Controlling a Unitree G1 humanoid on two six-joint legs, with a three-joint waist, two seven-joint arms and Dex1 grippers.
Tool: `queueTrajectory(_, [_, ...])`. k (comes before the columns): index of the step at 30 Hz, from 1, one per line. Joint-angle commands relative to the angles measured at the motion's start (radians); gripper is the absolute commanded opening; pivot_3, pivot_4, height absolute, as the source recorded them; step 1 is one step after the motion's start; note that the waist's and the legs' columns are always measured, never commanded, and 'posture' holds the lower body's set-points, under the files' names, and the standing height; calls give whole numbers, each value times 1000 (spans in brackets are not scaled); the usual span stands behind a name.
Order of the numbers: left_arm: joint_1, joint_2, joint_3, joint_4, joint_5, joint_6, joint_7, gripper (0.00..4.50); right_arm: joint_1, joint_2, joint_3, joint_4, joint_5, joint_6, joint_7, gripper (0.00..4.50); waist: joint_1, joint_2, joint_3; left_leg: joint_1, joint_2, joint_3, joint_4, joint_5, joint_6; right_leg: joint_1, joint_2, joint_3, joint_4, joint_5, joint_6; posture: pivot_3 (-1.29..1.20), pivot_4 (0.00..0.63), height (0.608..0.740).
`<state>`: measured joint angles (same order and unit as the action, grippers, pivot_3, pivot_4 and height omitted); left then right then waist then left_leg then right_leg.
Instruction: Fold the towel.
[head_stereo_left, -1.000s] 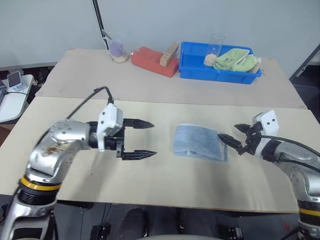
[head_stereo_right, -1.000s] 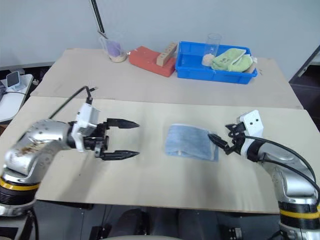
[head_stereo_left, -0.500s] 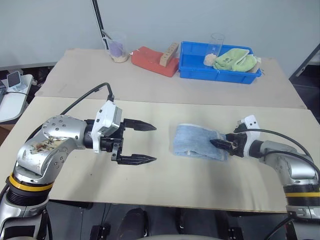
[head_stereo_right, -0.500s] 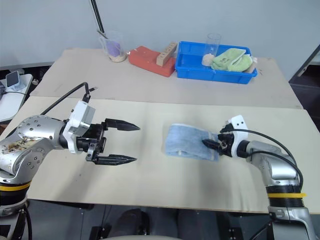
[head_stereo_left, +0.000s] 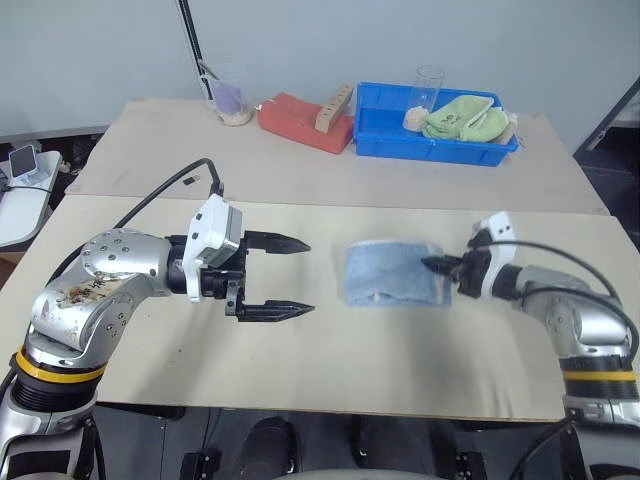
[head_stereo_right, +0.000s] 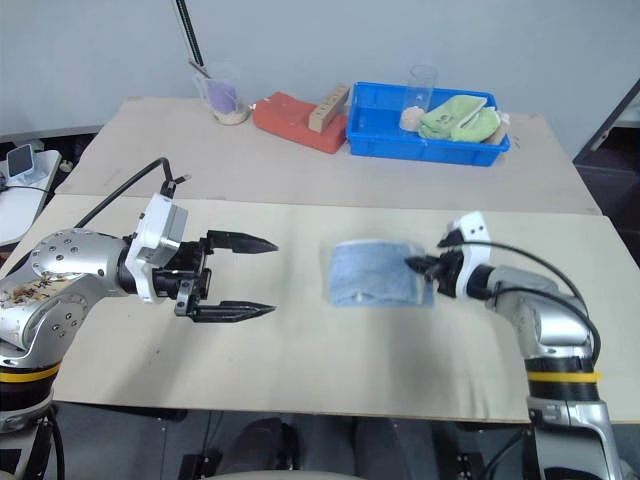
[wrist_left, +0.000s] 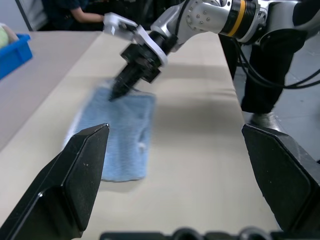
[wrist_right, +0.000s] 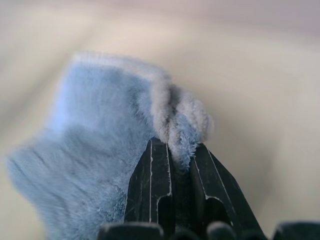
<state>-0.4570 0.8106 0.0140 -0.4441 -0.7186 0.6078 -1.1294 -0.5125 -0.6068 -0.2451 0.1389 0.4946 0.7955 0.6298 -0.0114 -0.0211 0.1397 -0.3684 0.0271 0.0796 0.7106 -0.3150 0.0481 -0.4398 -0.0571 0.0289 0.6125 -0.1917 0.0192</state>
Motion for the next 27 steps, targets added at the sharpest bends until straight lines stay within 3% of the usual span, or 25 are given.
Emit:
queueTrajectory(1, [-28,-10,24,-10,-26,0,10,4500,-42,4,-116,85,10,-32,-93,53,6,0,0,0,0,0,0,0,0,0,0,-1,0,0,0,0,150,717])
queueTrajectory(7, [-36,-20,19,33,-2,-12,7,4500,-14,51,-106,136,-36,-17,-198,53,4,0,0,-1,0,3,-1,0,0,0,0,-1,-1,0,0,0,150,717])
queueTrajectory(9, [-31,-23,23,39,7,-20,16,4500,-16,68,-121,134,-42,-33,-232,953,-3,1,0,-1,0,3,-1,0,-1,-1,0,0,0,0,0,0,150,717])
queueTrajectory(14, [-3,-39,50,42,11,-18,58,4500,-20,59,-140,93,-35,-44,-254,2549,-4,2,1,0,0,2,-1,0,-1,-1,0,2,0,0,0,0,150,717])
queueTrajectory(19, [80,-21,97,45,71,-33,140,4500,-5,-43,-125,19,-69,-78,-197,4336,-4,3,1,0,1,3,-2,0,0,-2,0,3,0,0,0,0,150,717])
queueTrajectory(21, [106,-12,112,44,100,-37,170,4500,12,-82,-105,-7,-82,-104,-156,4469,-2,3,1,0,1,3,-2,0,0,-2,0,3,0,0,0,0,150,717])
queueTrajectory(27, [327,72,253,11,242,-65,270,4500,189,-308,-15,-184,-123,-368,227,4469,-3,3,1,2,1,4,-7,0,0,-2,0,3,-2,-1,1,0,150,717])
